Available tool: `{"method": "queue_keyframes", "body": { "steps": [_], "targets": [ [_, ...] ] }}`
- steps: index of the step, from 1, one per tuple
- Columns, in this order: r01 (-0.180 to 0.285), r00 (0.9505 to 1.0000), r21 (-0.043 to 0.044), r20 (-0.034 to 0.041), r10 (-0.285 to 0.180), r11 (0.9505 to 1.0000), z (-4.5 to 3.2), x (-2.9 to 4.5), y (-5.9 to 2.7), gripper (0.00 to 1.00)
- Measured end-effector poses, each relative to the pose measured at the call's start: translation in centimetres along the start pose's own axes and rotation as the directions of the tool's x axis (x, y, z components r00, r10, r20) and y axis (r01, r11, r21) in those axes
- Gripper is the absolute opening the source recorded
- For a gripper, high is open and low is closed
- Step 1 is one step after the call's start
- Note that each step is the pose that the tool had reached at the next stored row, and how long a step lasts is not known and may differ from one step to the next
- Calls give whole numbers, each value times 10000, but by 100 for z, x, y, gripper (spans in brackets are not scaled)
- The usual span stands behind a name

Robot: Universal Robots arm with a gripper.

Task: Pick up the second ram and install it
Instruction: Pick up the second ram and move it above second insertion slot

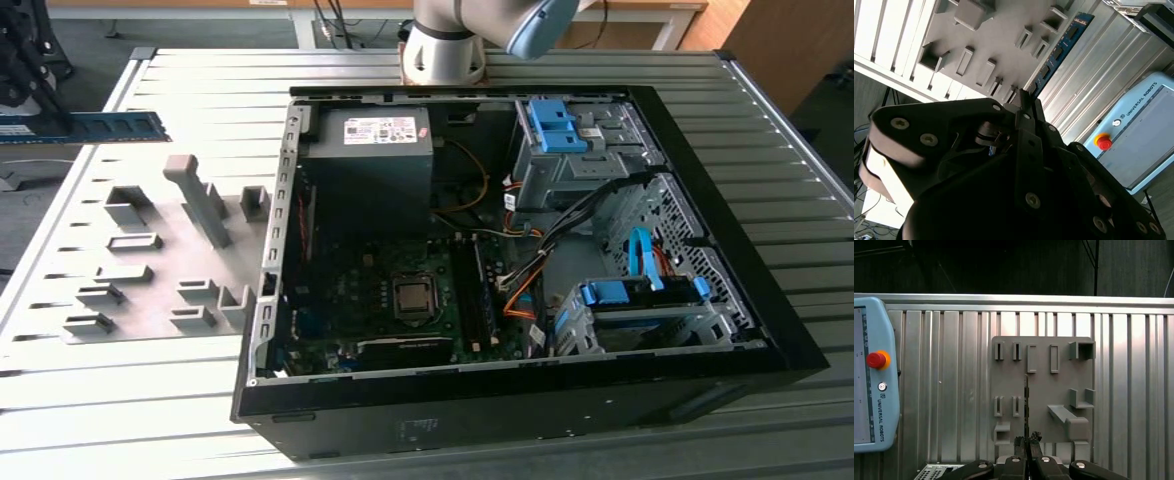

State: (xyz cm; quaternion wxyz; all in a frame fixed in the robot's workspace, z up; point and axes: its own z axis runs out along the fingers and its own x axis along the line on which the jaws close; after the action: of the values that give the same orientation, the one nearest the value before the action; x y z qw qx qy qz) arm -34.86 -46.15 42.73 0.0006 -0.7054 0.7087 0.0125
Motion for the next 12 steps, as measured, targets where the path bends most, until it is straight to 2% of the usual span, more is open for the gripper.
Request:
{"method": "queue_keyframes", "body": {
  "steps": [3,12],
  "targets": [
    [0,10000,0,0,0,10000,1,0,-58,14],
    [0,10000,0,0,0,10000,8,-1,-336,14]
  ]
}}
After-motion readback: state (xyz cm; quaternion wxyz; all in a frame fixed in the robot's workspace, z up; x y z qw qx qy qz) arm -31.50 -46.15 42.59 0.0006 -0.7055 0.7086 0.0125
